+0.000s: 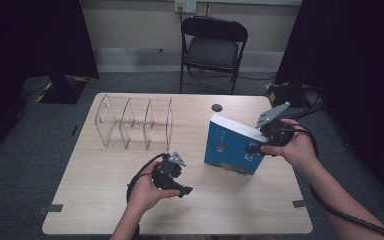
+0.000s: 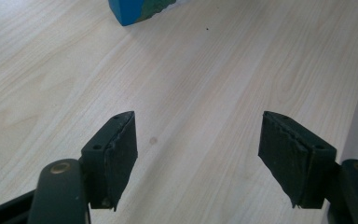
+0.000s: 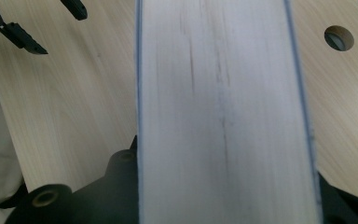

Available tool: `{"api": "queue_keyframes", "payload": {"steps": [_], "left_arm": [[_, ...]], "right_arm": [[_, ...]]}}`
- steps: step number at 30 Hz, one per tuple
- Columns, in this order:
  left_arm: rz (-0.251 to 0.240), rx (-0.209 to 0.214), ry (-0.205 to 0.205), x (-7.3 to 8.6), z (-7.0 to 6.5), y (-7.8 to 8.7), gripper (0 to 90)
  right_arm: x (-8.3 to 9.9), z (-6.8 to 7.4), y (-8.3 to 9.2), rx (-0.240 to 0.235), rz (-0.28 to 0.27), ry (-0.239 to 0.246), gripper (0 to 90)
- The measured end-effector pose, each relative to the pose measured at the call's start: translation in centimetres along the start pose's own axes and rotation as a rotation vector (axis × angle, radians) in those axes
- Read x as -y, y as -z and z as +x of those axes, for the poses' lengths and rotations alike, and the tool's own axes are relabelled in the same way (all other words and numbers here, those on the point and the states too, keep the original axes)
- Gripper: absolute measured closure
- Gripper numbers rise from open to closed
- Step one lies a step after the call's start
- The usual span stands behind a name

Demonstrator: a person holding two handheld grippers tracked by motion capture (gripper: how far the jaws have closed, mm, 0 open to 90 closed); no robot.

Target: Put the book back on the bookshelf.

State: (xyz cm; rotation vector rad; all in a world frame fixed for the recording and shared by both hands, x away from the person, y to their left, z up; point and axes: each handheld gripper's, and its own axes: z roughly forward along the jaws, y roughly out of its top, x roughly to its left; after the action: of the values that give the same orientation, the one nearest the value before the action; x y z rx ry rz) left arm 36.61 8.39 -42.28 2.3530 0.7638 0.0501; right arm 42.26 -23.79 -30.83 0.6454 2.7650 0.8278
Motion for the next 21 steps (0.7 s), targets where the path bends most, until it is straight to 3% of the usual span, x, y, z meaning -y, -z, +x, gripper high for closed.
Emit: {"api": "queue_keyframes", "payload": {"steps": [12, 21], "left_arm": [[0.001, -0.01, 0.007, 0.2, 0.2, 0.0, 27.9], [-0.001, -0.006, 0.003, 0.2, 0.1, 0.2, 27.9]], "right_arm": [[0.1, 1.8, 1.8, -0.013, -0.051, 0.012, 61.3], [0.2, 1.6, 2.2, -0.048, -0.07, -0.009, 61.3]]}}
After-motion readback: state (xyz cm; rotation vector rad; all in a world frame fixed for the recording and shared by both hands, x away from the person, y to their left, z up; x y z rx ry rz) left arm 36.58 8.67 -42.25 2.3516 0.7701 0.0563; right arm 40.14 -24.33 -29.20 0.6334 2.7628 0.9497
